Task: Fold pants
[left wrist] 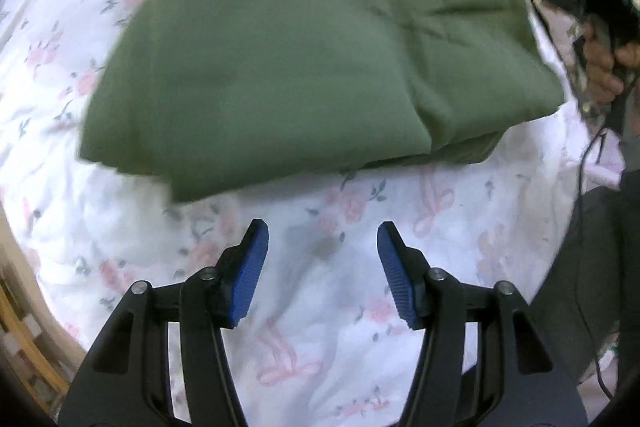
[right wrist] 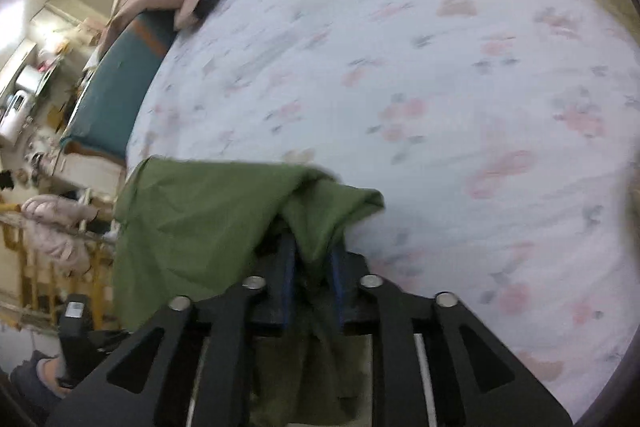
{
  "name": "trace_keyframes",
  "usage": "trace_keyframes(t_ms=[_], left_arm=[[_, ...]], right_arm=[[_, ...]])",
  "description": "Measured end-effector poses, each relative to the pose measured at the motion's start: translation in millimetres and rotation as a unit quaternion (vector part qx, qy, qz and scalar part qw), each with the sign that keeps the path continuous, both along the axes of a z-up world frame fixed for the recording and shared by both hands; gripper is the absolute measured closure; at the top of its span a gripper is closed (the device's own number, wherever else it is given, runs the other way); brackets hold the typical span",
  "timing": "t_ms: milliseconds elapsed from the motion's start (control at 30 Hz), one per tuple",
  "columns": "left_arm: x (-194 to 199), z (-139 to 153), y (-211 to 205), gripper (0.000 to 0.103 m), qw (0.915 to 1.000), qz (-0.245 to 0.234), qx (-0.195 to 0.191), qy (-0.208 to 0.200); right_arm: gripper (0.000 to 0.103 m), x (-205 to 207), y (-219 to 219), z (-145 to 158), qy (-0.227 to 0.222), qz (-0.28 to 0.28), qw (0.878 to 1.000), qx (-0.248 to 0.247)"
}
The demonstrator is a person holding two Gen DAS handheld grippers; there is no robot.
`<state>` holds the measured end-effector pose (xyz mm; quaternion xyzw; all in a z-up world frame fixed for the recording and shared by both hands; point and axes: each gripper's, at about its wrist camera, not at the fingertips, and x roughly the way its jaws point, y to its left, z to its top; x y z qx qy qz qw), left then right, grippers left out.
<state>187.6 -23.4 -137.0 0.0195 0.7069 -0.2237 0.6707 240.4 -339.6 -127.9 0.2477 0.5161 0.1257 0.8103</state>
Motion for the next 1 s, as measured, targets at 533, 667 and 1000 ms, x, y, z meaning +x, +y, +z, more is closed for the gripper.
trace_keyframes(t_ms=[533, 667, 1000], left_arm=[[106.4, 13.6, 38.9, 0.014, 0.9874, 0.098, -0.026, -0.121], [109.8, -22.8, 48.0, 0.012, 0.993, 0.091, -0.038, -0.065], [78.7, -23.1, 14.8, 0.074, 0.9945, 0.053, -0.046, -0.078]], right_arm=[[0.006, -34.7, 36.4, -43.2, 0.061, -0.021, 0.991, 0.121], [0.006, -34.8, 49.0, -75.4, 0.086, -0.033, 0.991, 0.1], [0.078, -36.7, 99.1, -73.7, 0.039, -0.013, 0.993, 0.106]])
